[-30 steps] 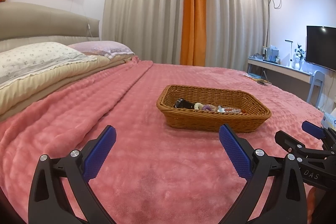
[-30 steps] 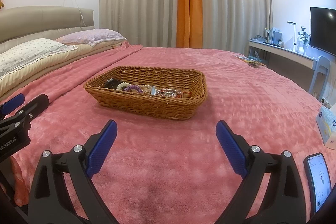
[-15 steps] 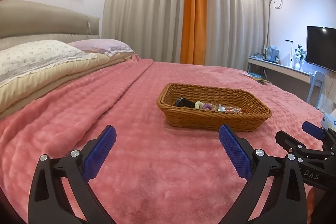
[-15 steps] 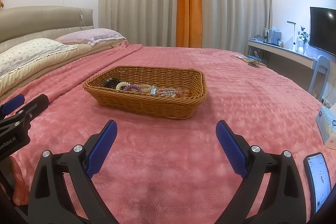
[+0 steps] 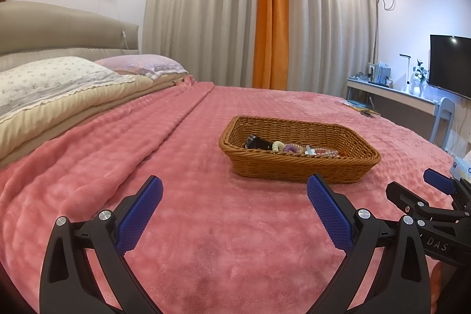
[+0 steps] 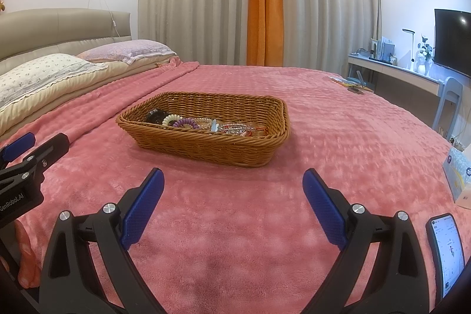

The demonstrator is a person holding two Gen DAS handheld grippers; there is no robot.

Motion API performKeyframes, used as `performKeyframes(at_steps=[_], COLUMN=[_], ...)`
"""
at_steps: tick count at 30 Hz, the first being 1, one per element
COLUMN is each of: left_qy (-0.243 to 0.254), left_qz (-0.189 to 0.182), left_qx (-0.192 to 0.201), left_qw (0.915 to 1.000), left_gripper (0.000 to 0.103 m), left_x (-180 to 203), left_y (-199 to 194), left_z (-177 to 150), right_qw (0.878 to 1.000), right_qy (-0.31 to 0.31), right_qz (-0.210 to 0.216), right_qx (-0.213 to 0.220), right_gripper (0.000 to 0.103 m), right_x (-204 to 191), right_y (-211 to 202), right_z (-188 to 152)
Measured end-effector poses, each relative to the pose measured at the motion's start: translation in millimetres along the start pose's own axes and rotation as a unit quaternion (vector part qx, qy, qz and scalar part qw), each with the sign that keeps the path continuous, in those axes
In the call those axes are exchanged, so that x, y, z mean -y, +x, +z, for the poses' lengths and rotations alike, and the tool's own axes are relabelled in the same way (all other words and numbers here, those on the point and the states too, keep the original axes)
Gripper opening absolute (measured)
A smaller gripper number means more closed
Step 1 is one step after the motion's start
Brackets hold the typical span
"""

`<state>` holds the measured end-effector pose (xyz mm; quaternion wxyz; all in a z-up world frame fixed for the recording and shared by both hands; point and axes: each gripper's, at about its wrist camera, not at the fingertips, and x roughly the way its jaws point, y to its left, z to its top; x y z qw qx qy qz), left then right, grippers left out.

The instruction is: Organize jewelry

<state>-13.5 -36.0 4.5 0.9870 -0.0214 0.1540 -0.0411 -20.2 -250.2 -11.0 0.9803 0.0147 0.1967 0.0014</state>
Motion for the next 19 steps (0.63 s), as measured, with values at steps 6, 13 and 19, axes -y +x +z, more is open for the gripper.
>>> performKeyframes(at_steps=[6, 13, 19], left_qy=[0.0, -0.008, -0.011], left_qz=[-0.003, -0.005, -0.002], left_qx=[0.0, -0.012, -0.018], left_qw=[1.0, 0.9999, 0.9998], left_gripper=[0.095, 0.096, 0.096], left_x=[0.3, -2.3, -4.0], left_y=[-1.5, 2.1, 2.3], left_z=[-2.0, -1.5, 0.9], right_qw=[1.0, 1.0, 1.0], right_qy=[0.0, 0.0, 0.0], right_qz=[0.0, 0.0, 0.0], right_qx=[0.0, 0.0, -0.001], right_gripper=[0.091, 0.091, 0.091], right_x=[0.0, 0.0, 0.1], right_y=[0.0, -0.1, -0.1], right_z=[0.1, 0.2, 0.1])
